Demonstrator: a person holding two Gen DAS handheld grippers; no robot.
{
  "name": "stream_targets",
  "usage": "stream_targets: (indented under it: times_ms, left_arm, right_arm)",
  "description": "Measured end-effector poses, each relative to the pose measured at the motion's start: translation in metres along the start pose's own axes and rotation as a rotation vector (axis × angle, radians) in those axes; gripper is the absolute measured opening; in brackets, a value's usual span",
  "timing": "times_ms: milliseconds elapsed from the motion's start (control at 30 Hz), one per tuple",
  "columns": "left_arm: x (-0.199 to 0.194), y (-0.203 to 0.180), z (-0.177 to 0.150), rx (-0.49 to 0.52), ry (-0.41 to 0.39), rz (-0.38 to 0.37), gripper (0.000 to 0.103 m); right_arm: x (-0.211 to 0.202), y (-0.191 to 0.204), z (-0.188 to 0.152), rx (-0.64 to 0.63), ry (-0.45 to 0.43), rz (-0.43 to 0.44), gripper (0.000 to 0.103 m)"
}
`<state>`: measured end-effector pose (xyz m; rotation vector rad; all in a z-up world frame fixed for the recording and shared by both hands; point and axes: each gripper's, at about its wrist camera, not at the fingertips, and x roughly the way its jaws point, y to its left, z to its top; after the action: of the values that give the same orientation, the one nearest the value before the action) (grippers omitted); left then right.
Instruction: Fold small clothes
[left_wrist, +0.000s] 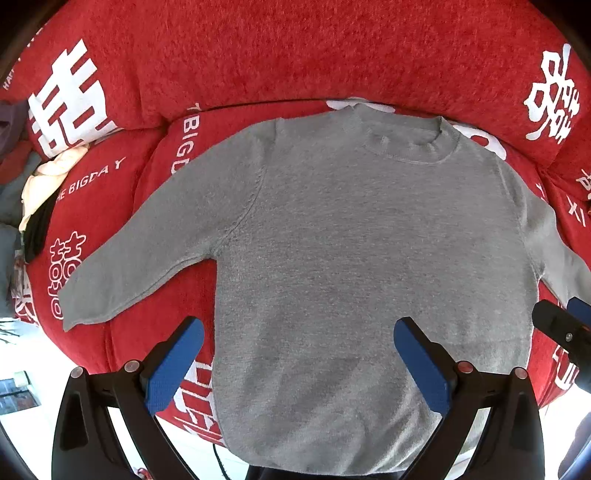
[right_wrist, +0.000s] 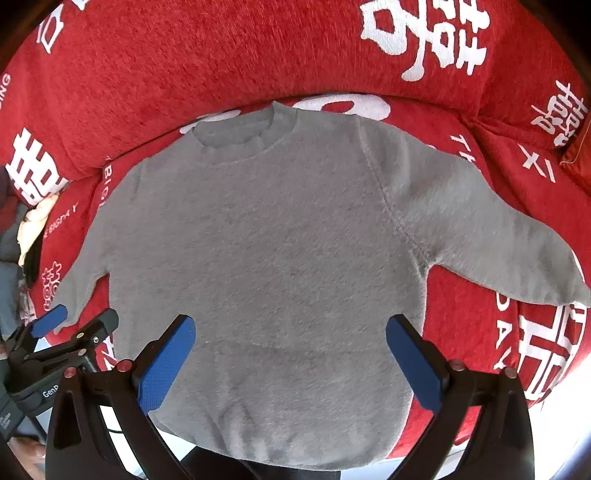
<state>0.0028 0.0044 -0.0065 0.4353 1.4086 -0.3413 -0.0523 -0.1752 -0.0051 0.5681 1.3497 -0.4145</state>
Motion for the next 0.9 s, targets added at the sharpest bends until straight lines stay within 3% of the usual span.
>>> stream_targets:
  times_ms: [900]
  left_arm:
    - [-0.0006, -0.0016, -0.0021, -0.009, 0.002, 0.003, 0.103]
  right_arm:
    - [0.001, -0.0072, -0.0013, -0.012, -0.008, -0.056, 0.103]
